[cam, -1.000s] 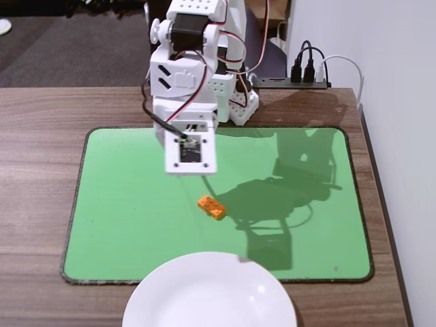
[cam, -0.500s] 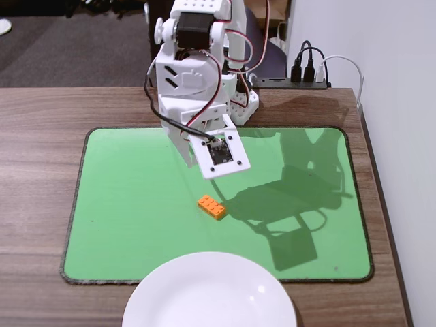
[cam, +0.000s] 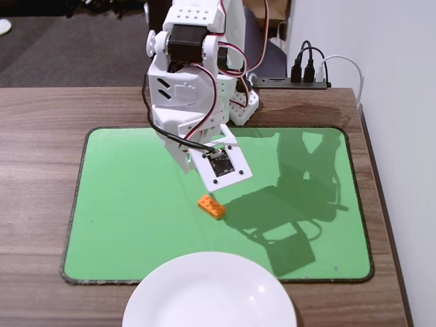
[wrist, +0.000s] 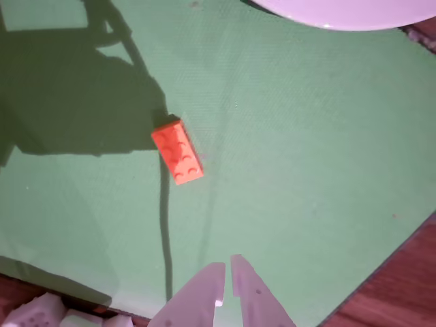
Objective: Grasp a lego block and put it on the plate.
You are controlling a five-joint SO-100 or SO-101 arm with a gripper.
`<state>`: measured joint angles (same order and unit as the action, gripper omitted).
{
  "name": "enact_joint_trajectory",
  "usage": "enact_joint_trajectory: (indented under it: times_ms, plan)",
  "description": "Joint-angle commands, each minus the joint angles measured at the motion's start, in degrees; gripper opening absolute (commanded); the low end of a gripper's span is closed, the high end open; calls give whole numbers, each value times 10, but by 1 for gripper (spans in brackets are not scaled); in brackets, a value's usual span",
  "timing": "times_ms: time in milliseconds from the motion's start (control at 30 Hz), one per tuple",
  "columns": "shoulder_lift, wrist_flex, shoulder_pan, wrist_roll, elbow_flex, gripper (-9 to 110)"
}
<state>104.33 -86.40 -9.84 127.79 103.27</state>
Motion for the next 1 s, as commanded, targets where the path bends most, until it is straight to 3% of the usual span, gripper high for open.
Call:
enact_joint_trajectory:
  times_ms: [0,267,433,967]
  plan:
    - [0,-8,3,17,-32,1]
    - [1,-13,-18,92,-33,31]
    - [3,0,-36,136,-33,40]
    - [-22,58,-20,149,6,42]
